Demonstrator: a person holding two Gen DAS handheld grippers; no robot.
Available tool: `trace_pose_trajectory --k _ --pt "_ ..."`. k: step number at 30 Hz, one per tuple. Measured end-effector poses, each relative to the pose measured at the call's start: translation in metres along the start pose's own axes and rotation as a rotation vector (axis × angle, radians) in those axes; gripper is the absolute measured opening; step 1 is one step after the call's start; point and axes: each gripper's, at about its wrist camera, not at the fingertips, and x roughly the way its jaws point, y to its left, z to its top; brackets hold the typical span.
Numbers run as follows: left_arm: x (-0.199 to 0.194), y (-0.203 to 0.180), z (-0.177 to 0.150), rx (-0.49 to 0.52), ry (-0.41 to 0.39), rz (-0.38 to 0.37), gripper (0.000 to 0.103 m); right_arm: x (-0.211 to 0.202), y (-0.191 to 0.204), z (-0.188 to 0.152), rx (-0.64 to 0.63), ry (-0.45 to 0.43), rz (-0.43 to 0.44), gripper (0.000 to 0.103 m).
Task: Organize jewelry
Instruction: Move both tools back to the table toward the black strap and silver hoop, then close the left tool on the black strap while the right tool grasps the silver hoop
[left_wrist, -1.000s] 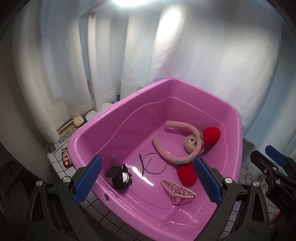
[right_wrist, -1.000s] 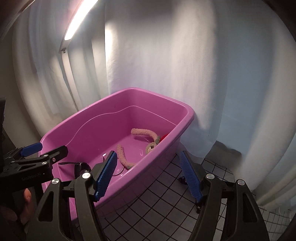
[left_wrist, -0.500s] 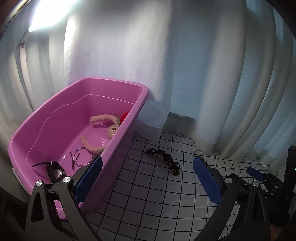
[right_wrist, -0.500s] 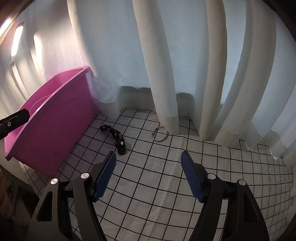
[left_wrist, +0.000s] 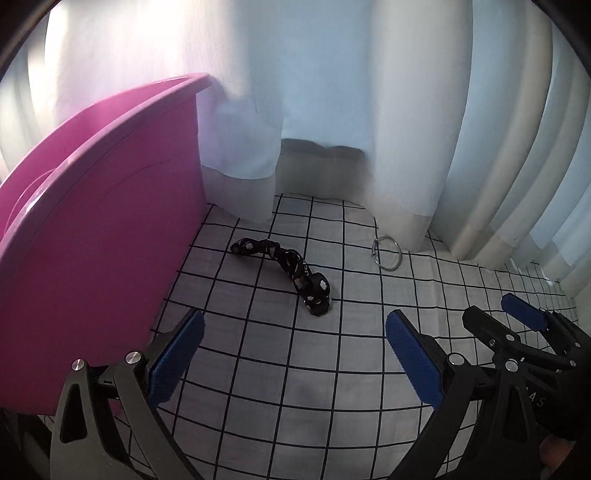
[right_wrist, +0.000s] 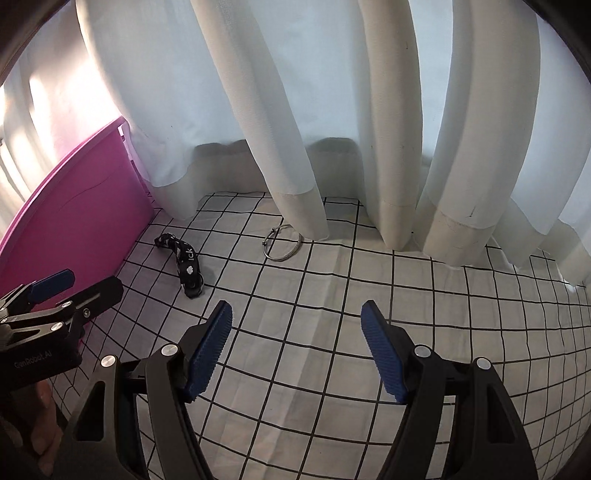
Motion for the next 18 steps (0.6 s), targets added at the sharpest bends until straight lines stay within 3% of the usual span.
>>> trace_pose_trajectory --k 8,18 --pt "0.046 -0.002 0.001 0.023 0.008 0.061 0.097 0.059 -0.002 0.019 -0.057 0.049 0.039 0.069" --pt "0.09 -0.001 0.01 0.005 0.047 0.076 0.097 0.11 -0.001 0.032 -0.1 0.082 0.046 0.069"
